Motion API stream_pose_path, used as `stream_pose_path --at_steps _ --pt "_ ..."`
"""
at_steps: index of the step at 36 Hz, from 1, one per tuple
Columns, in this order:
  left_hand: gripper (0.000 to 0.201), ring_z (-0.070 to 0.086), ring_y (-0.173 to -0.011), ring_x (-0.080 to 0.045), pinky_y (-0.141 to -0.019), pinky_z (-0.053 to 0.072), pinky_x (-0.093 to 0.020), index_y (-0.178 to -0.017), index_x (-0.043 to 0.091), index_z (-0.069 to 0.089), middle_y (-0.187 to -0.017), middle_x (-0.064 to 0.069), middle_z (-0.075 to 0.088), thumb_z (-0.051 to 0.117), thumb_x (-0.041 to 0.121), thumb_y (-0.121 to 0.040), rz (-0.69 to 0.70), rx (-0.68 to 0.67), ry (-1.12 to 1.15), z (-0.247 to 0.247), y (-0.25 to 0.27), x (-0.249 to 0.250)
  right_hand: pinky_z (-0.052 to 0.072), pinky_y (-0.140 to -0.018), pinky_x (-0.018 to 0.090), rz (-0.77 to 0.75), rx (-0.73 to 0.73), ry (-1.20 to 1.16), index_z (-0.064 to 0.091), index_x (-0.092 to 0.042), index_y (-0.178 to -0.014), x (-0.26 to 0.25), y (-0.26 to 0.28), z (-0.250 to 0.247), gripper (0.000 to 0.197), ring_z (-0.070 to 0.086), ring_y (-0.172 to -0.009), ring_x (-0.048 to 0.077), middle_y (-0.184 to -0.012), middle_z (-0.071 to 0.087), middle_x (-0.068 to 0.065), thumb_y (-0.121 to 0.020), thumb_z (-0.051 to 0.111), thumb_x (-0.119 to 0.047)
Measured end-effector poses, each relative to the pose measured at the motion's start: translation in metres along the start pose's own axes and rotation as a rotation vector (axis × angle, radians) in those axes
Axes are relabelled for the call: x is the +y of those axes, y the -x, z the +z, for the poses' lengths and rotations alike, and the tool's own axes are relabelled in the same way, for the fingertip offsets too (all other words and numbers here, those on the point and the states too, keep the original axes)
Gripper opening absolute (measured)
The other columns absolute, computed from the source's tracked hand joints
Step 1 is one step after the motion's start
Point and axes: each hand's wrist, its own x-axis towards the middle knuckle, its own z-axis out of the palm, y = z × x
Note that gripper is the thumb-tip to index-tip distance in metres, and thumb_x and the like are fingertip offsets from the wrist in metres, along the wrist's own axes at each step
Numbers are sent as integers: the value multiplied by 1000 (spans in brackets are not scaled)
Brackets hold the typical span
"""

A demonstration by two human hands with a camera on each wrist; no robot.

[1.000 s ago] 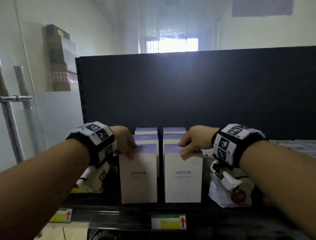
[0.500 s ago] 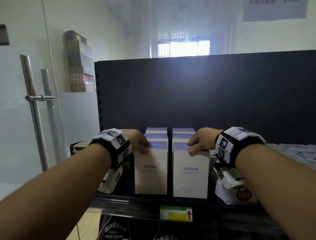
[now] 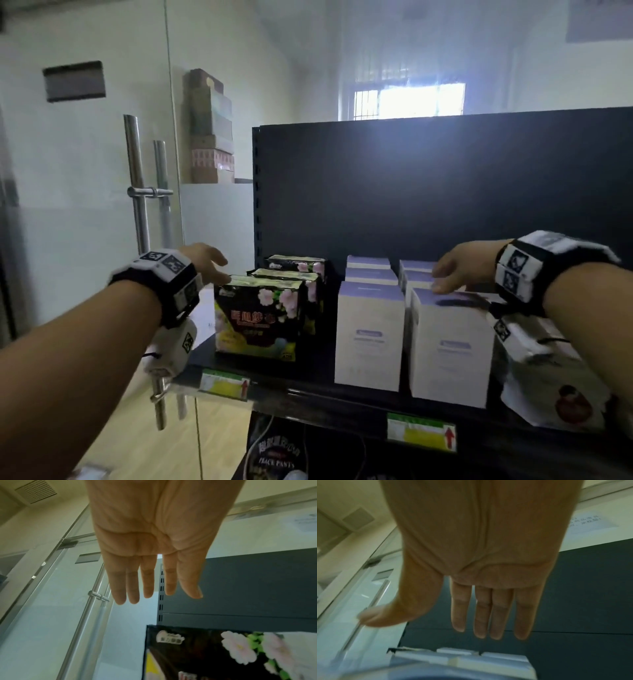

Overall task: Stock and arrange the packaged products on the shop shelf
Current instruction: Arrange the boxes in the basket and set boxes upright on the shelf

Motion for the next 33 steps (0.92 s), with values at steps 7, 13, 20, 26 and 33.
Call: stream_pose_path --at_steps 7,13,20,26,33 --pt "64 45 -128 -24 -103 38 -34 -137 22 48 -141 -7 48 75 22 -79 23 -92 35 16 -11 -25 37 -86 19 -178 152 -37 64 -15 -122 -85 -12 -8 46 58 -108 14 -121 65 -1 -84 69 -41" --pt "69 51 -121 -28 -100 46 -40 -140 26 42 -139 -8 47 75 18 -80 56 -154 158 32 -33 -41 45 -96 28 -329 92 65 61 -13 -127 -183 -39 15 53 58 -113 19 -124 63 2 -85 67 -45" --pt "43 61 -76 -19 -77 55 -33 -117 27 65 -98 -6 68 76 14 -78 134 -228 348 41 -52 -52 44 -99 37 -161 9 166 52 -13 -136 -236 -86 53 71 53 -122 28 -135 55 10 -79 71 -50" --pt "32 69 -73 -19 -71 60 -32 -103 26 72 -82 2 71 79 12 -75 164 -220 448 47 -65 -58 48 -90 35 -114 -123 226 59 -7 -125 -249 -92 62 65 60 -112 29 -122 63 9 -82 64 -55" --pt "26 73 -73 -20 -61 58 -25 -72 38 74 -76 1 75 81 13 -71 201 -336 473 43 -72 -59 50 -81 30 -59 -145 223 36 -5 -141 -245 -81 48 85 59 -116 26 -130 61 11 -77 77 -42"
